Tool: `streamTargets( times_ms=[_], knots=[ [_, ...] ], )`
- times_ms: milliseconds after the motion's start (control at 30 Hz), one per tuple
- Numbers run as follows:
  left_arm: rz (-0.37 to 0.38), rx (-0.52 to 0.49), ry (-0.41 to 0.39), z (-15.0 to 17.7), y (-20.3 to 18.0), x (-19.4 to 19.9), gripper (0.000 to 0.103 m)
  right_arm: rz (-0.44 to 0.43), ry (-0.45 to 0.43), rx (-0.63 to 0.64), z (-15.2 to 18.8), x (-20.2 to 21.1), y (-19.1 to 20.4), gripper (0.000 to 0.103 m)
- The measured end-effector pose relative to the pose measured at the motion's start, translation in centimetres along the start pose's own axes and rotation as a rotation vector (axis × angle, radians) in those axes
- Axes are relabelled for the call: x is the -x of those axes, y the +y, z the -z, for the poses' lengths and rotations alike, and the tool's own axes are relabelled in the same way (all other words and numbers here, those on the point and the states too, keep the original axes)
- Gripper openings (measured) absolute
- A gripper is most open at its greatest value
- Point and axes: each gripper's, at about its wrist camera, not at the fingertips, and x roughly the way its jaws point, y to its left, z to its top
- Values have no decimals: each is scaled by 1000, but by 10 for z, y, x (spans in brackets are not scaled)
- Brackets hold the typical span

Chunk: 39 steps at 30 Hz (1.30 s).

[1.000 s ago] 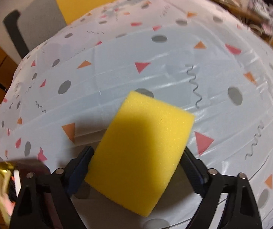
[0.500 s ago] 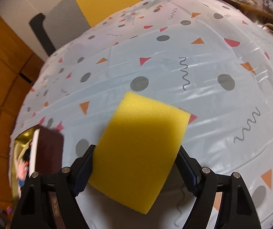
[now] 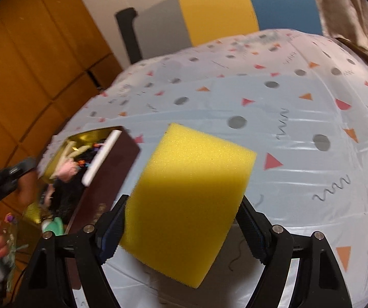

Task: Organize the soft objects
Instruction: 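Lower the brown sponge into the gold tray and open the left gripper while the right holds the yellow sponge, then carry the yellow sponge into the gold tray and open the right gripper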

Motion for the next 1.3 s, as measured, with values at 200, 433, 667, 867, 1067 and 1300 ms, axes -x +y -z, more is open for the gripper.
streamTargets(
  times_ms=[200, 433, 667, 867, 1067, 1300],
  knots=[
    [-62, 37, 42, -21, 8, -36, 37, -108, -7, -12, 0, 3, 12, 81],
    [-156, 26, 47, -42, 16, -69, 40, -158, -11, -16, 0, 8, 20, 81],
    [-236, 36, 61, -45, 23, -79, 55, -164, -7, -7, 0, 7, 22, 81],
    [-220, -21, 24, -29, 11, -48, 55, -158, -7, -9, 1, 7, 22, 81],
    [-187, -68, -4, -1, 7, -10, 55, -147, -16, 38, 4, 8, 31, 81],
    [-151, -62, -19, 34, 15, 27, 55, -150, -35, 113, 12, 14, 49, 81]
  ],
)
